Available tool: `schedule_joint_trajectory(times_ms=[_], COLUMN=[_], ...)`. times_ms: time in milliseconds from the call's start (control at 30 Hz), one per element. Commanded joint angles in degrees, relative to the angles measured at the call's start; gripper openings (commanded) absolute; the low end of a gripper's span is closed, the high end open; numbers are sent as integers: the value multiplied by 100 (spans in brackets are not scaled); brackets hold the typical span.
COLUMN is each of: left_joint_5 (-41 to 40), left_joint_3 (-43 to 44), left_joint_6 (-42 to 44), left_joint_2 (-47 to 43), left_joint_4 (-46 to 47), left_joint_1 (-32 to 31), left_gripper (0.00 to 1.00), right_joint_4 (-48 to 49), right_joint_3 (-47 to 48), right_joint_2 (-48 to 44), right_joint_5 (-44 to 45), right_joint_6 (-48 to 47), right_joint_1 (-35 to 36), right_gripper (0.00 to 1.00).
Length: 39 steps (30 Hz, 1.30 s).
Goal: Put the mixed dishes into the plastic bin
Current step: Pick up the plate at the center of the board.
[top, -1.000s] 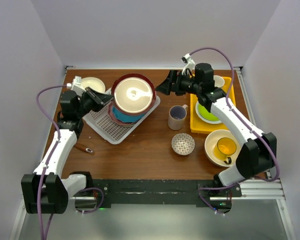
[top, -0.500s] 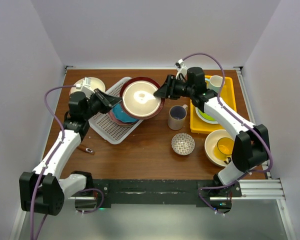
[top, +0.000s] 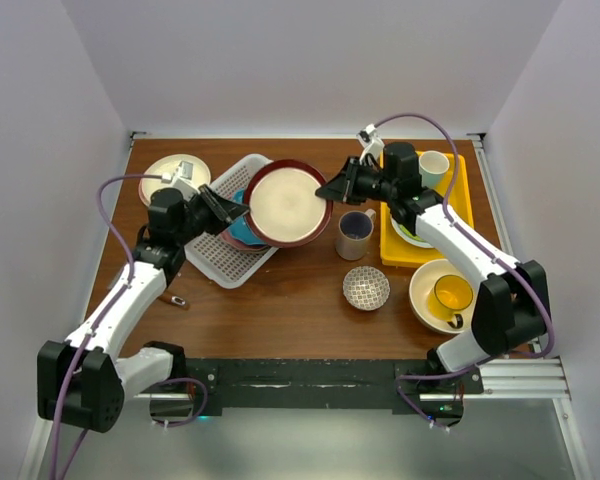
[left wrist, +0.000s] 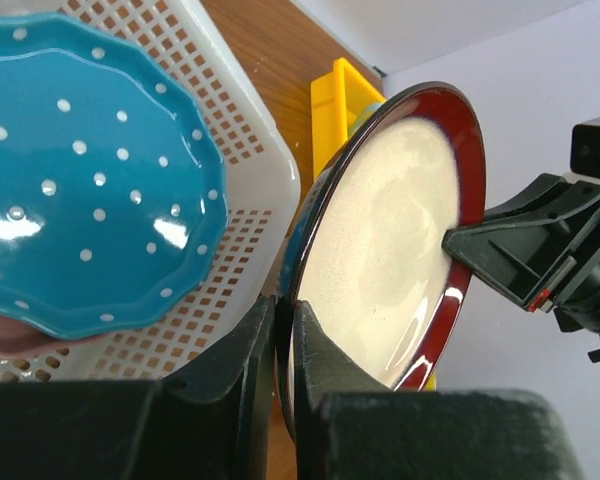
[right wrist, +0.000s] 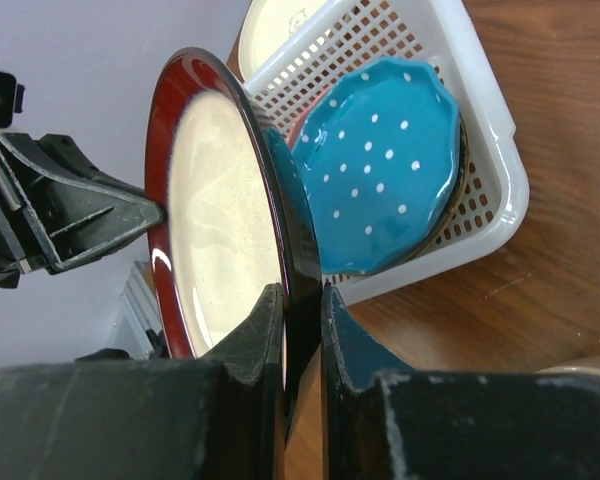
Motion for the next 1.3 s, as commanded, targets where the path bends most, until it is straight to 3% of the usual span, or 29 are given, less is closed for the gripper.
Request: schedule_joint_trajectory(times_ms=[0, 33, 133, 333, 600, 1267], left_joint_5=[368, 368, 316, 167, -53, -150], left_joint_3=[11, -24, -68, -60, 89, 335], left_joint_6=[235, 288, 542, 1052, 1659, 1782], left_joint_2=[-402, -438, -569, -807, -1000, -693], left_joint_4=[584, 540, 302, -75, -717, -911], left_joint_1=[-165, -165, -165, -165, -165, -358], left_gripper=[27, 39, 57, 82, 98, 100], right_joint_4=[452, 470, 576, 725, 831, 901], right_joint_3=[-197, -232, -312, -452, -567, -637], right_joint_2=[-251, -269, -295, -322, -375, -357], right_joint_5=[-24, -50, -156, -235, -279, -358], right_joint_6=[-332, -332, -341, -324, -341, -350], right_joint_1=[68, 68, 68, 68, 68, 77], right_gripper=[0, 0, 0, 0, 0, 0])
